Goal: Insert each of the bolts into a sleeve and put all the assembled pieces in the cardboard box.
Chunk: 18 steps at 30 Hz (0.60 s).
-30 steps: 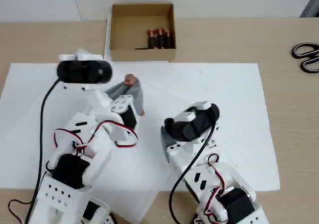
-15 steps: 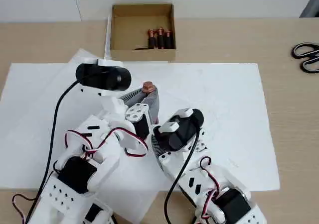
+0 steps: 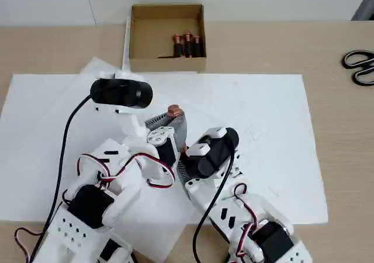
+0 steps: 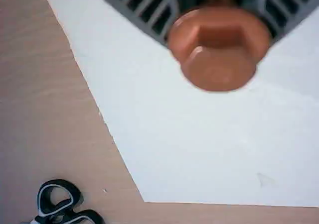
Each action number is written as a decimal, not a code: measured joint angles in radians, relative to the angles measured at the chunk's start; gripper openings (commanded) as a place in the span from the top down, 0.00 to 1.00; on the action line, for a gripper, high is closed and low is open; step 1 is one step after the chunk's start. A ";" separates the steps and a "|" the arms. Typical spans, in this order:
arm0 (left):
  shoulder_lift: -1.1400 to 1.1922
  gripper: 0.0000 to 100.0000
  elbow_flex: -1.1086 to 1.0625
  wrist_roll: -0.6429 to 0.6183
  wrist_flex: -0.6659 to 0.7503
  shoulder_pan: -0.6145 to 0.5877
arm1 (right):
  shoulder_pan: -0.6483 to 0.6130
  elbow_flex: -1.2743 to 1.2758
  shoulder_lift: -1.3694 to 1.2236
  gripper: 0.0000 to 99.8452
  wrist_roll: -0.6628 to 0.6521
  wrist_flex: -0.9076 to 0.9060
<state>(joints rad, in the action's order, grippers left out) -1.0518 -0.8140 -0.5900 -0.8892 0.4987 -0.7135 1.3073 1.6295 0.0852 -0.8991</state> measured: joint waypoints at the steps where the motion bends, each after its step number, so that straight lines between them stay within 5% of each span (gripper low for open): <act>1: 0.000 0.99 0.000 0.000 0.000 0.000 | 0.000 0.000 0.000 1.00 0.000 0.000; 12: -0.008 0.99 0.002 -0.002 -0.072 0.005 | 0.000 0.000 -0.002 1.00 0.000 0.000; 18: -0.008 0.91 0.002 -0.002 -0.157 0.043 | 0.003 0.000 -0.002 1.00 0.000 0.000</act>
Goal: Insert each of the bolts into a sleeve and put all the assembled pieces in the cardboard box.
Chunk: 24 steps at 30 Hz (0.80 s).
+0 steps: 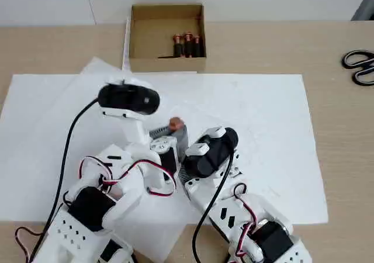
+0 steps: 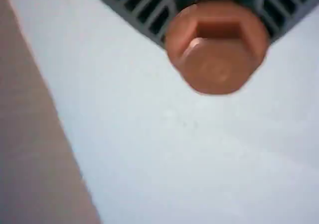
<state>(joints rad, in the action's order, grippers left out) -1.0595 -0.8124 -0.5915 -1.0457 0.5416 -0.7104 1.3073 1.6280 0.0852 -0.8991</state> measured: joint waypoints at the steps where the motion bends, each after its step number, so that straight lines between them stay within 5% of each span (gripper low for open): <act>1: 0.000 0.90 0.000 0.000 -0.015 0.003 | 0.000 0.000 0.000 1.00 0.000 0.000; 16: 0.000 0.69 0.123 0.002 -0.167 -0.017 | 0.005 0.005 0.000 1.00 -0.002 0.002; 24: -0.008 0.69 0.262 0.068 -0.394 -0.259 | 0.080 0.005 0.000 1.00 -0.003 0.006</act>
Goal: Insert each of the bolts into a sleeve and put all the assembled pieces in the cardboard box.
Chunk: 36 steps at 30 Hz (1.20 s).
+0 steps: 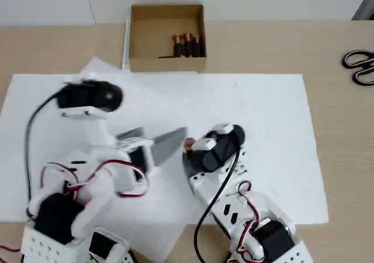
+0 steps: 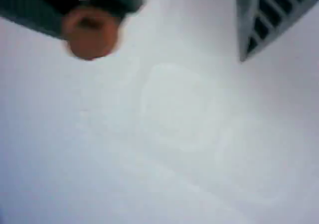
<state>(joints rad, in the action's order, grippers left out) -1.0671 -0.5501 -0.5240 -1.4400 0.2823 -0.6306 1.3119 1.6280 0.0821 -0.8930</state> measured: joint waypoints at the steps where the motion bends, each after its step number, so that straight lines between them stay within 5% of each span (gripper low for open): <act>1: 0.000 0.69 0.000 0.046 -0.029 -0.048 | 0.009 0.000 -0.006 1.00 0.000 0.000; 7: 0.000 0.69 0.000 0.391 -0.087 -0.279 | 0.138 -0.120 -0.207 1.00 0.000 0.000; 17: 0.000 0.69 0.000 0.400 -0.137 -0.308 | 0.186 -0.822 -0.988 1.00 0.000 0.127; 36: 0.000 0.69 0.000 0.404 -0.189 -0.308 | 0.233 -1.547 -2.260 1.00 0.060 1.069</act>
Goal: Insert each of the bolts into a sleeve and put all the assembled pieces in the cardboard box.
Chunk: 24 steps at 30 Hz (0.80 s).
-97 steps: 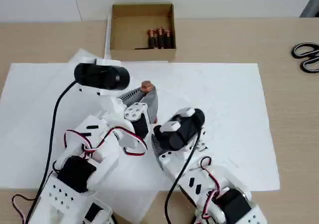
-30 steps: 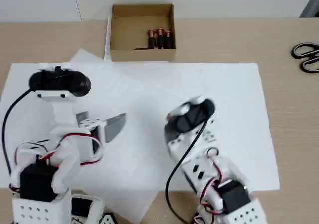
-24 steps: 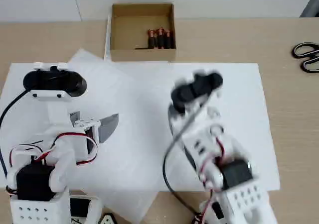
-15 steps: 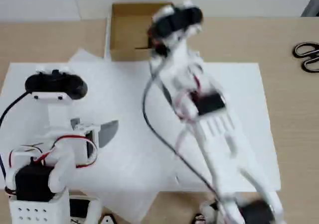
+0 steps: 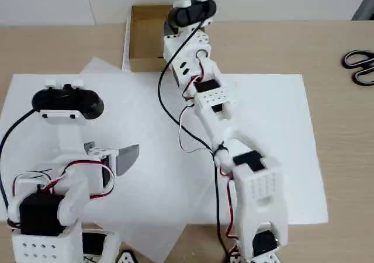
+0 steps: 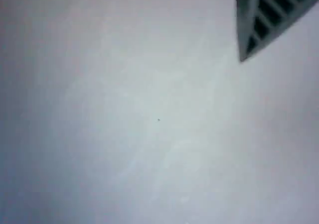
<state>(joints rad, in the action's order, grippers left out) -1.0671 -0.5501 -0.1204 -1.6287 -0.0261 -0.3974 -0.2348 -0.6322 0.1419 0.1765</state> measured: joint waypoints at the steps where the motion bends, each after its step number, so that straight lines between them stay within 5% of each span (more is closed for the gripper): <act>1: 0.000 0.69 0.000 0.000 0.000 0.000 | 0.000 -0.025 -0.037 1.00 0.000 0.015; 12: 0.000 0.69 -0.025 0.000 0.003 0.000 | -0.023 -0.212 -0.293 0.99 0.000 0.037; 18: 0.000 0.69 -0.026 0.000 0.003 0.000 | -0.038 -0.239 -0.351 0.83 0.000 0.037; 24: 0.000 0.69 -0.026 0.000 0.003 0.000 | -0.040 -0.245 -0.358 0.82 0.002 0.017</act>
<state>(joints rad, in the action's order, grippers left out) -1.0671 -0.5762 -0.1204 -1.6256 -0.0261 -0.4373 -0.4803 -0.9897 0.1435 0.1933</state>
